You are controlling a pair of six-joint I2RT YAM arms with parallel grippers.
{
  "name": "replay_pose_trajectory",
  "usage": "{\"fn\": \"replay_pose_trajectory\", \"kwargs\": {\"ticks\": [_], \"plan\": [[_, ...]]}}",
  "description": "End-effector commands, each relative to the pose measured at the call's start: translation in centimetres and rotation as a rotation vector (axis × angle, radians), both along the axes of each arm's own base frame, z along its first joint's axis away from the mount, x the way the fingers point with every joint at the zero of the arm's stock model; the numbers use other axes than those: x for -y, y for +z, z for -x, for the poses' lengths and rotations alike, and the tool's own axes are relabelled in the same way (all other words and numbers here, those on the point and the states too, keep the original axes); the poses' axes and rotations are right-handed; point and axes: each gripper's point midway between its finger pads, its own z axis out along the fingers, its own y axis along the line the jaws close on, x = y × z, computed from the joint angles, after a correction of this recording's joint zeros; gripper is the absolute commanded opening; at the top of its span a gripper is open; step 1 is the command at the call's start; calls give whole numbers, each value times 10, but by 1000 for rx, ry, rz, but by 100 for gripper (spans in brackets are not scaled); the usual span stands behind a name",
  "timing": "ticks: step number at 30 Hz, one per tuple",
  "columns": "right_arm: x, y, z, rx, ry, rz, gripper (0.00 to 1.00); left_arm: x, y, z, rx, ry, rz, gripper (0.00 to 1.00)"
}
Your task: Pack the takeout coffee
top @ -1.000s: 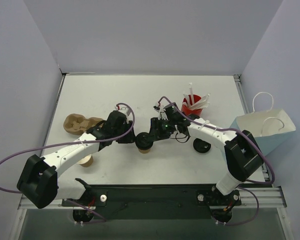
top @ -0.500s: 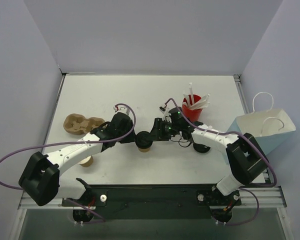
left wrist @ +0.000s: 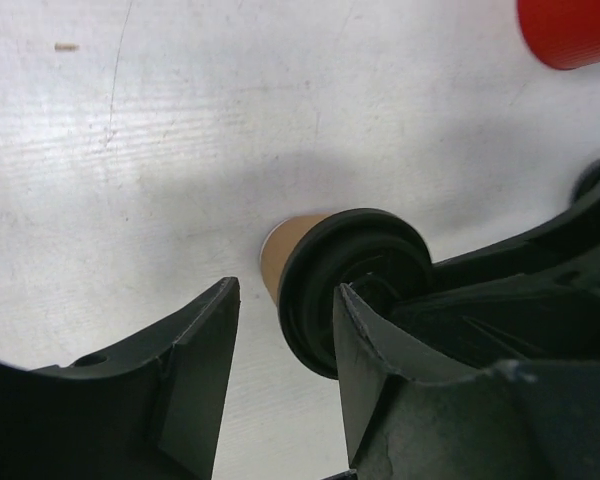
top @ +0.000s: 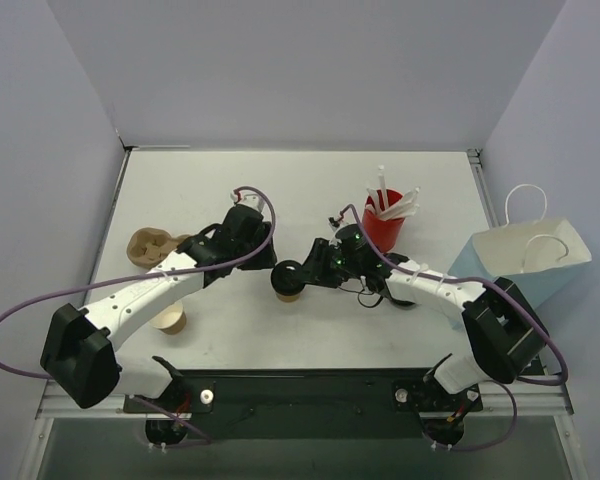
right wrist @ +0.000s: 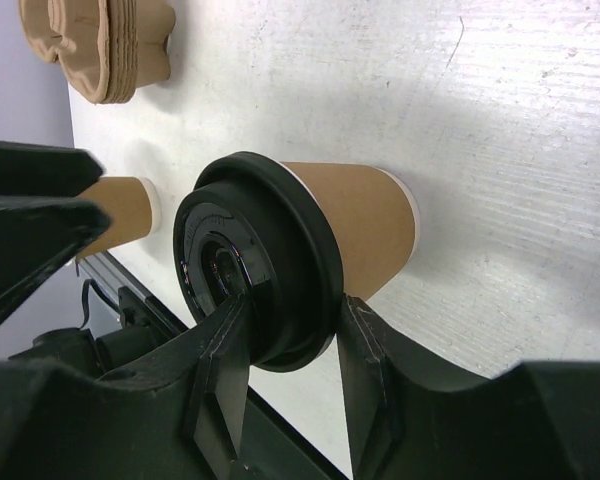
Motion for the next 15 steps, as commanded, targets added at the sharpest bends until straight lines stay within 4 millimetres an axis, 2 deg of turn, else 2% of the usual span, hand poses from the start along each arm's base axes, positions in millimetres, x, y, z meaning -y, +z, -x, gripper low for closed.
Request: {"fn": "replay_pose_trajectory", "kwargs": {"ticks": [1,2,4,7,15], "plan": [[15,-24,17,-91,-58,93,17,5,33,7,68,-69,65,53],[14,-23,16,-92,-61,90,17,11,36,7,85,-80,99,54],[10,-19,14,-89,-73,80,17,13,26,17,73,-103,118,54],[4,-14,12,-90,-75,61,18,15,11,20,59,-110,119,56],[1,-5,12,-82,-78,49,21,24,-19,19,22,-147,111,56]]}}
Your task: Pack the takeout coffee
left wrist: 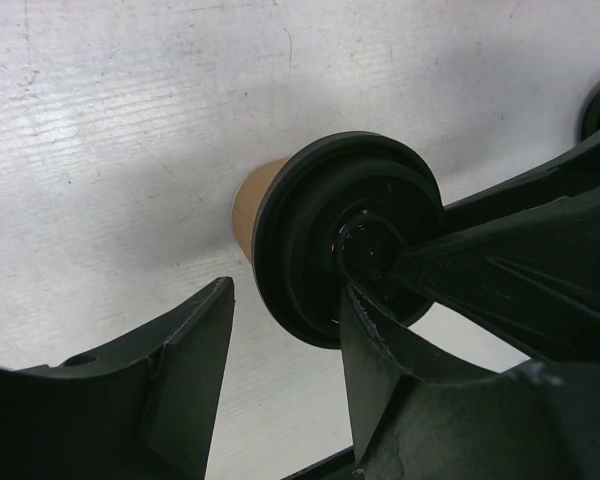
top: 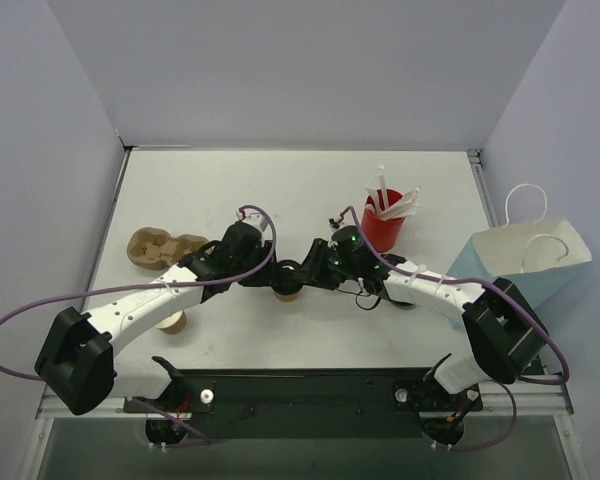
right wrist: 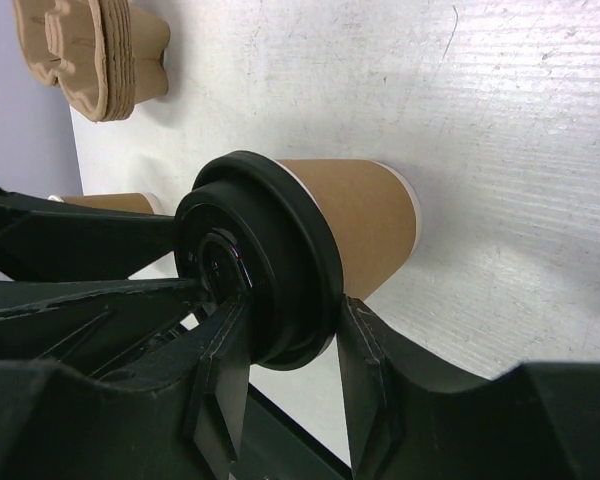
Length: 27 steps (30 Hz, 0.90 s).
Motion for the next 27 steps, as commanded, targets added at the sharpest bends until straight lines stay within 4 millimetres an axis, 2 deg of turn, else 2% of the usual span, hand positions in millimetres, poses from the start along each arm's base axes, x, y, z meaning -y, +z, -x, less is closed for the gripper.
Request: {"fn": "replay_pose_trajectory", "kwargs": {"ticks": [1,4,8,13,17,20,22,23,27], "plan": [[6,-5,10,-46,-4,46,21,14,-1,-8,39,-39,41,56],[6,0,11,-36,5,41,24,11,-14,-7,21,-31,16,56],[7,16,13,15,45,29,41,5,-25,-4,3,-16,-13,55],[19,38,4,73,73,62,50,1,-34,-3,-4,-11,-35,53],[31,44,-1,78,80,75,57,-1,-39,-3,-11,-16,-52,52],[41,43,-6,77,69,83,57,-1,-40,-2,-13,-21,-52,52],[46,43,-8,76,62,82,50,0,-39,-2,-11,-22,-49,52],[51,43,-13,82,52,84,43,0,-40,-2,-14,-25,-51,52],[54,42,-23,78,56,75,36,0,-42,-1,-16,-28,-48,52]]}}
